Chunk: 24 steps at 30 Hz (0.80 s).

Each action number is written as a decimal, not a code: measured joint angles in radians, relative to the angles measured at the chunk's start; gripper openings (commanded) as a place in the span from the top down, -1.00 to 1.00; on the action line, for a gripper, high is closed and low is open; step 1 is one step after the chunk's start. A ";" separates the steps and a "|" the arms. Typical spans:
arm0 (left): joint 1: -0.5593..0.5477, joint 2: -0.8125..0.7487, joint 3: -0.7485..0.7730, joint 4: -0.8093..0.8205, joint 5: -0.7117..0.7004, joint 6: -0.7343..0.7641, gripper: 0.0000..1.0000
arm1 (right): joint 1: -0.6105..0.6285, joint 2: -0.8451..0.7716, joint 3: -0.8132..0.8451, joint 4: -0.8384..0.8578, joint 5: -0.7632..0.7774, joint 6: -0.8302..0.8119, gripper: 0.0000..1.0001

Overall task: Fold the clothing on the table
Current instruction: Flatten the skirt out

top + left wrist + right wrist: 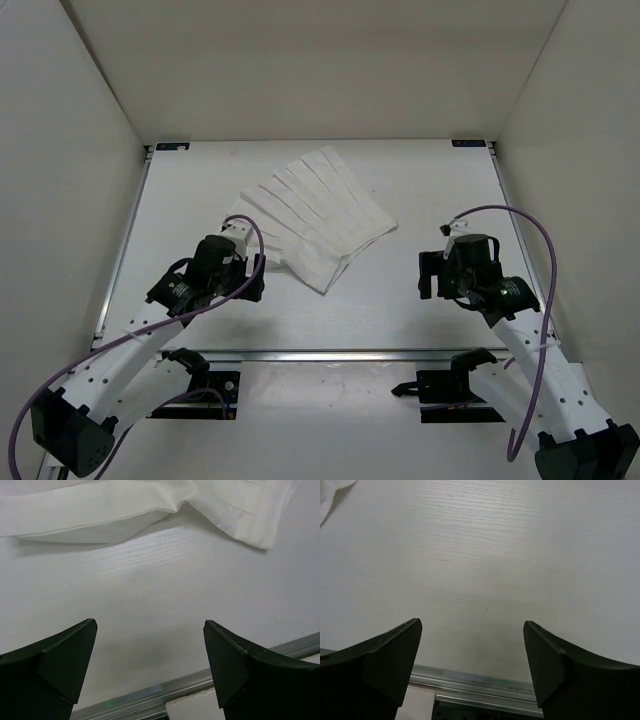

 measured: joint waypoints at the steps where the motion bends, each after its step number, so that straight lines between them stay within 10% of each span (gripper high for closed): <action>1: 0.008 0.005 0.000 0.000 -0.005 -0.002 -0.97 | -0.005 -0.010 -0.001 0.000 -0.006 -0.002 -0.39; 5: 0.026 -0.007 -0.002 0.000 -0.013 -0.002 -0.97 | -0.024 -0.053 -0.001 0.001 -0.020 -0.016 1.00; 8: 0.020 -0.048 -0.011 0.011 0.020 0.008 -0.48 | -0.034 -0.060 -0.001 0.003 -0.022 -0.010 1.00; 11: 0.033 -0.087 -0.016 0.020 0.066 0.024 0.84 | -0.033 -0.055 -0.001 0.002 -0.021 -0.004 1.00; 13: 0.060 -0.096 -0.016 0.032 0.093 0.044 1.00 | -0.059 -0.038 0.008 0.001 -0.053 -0.004 1.00; 16: 0.101 -0.089 -0.016 0.039 0.170 0.057 0.32 | -0.147 0.002 0.056 0.014 -0.128 0.000 1.00; 20: 0.059 -0.061 -0.016 0.115 0.284 0.004 -0.22 | -0.184 0.113 0.167 0.100 -0.201 0.034 -0.11; 24: -0.011 0.023 -0.023 0.279 0.367 -0.107 -0.68 | -0.070 0.330 0.353 0.199 -0.188 0.023 -0.36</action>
